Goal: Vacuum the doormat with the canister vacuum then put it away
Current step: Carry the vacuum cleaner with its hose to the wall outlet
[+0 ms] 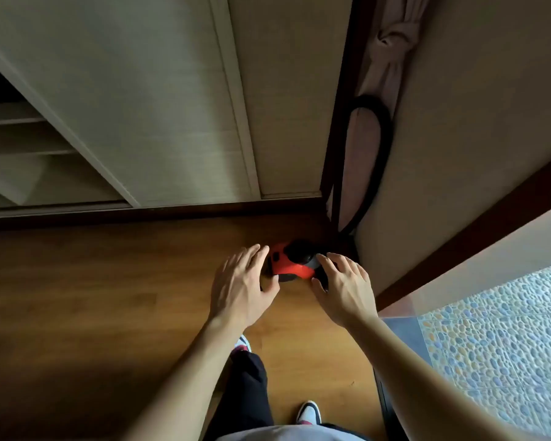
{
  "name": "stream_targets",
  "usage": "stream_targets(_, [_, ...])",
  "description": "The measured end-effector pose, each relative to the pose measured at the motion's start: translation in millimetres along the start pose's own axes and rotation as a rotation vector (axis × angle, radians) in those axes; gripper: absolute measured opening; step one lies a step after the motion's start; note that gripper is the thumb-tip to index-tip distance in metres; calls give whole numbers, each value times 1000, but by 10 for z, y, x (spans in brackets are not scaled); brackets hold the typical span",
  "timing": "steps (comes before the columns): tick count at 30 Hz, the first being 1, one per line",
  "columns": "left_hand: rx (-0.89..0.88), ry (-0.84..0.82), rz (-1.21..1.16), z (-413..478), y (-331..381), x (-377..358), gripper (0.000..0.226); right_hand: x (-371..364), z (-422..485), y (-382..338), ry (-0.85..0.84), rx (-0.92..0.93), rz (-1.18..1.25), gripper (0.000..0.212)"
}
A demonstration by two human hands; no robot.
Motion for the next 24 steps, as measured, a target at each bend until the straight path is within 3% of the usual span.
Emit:
stream_targets(5, [-61,-16,-80,602,-140,-197,66,-53,391,64,7,-111,-41,64])
stream_targets(15, [-250,-116,-180,2162,-815,-559,69,-147,1499,117,55,-442,-93,56])
stream_targets(24, [-408,-161,-150,3011,-974,-774,69,-302,2007,23,98,-552,-129,70])
Point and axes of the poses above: each hand's wrist, its own z-axis towards the middle knuckle, its own x-axis out of the back of the hand, y = z × x, the point moved 7 cm from there along z, towards the middle knuckle, and after that the axes turned 9 degrees about y, right-handed, at the moved point
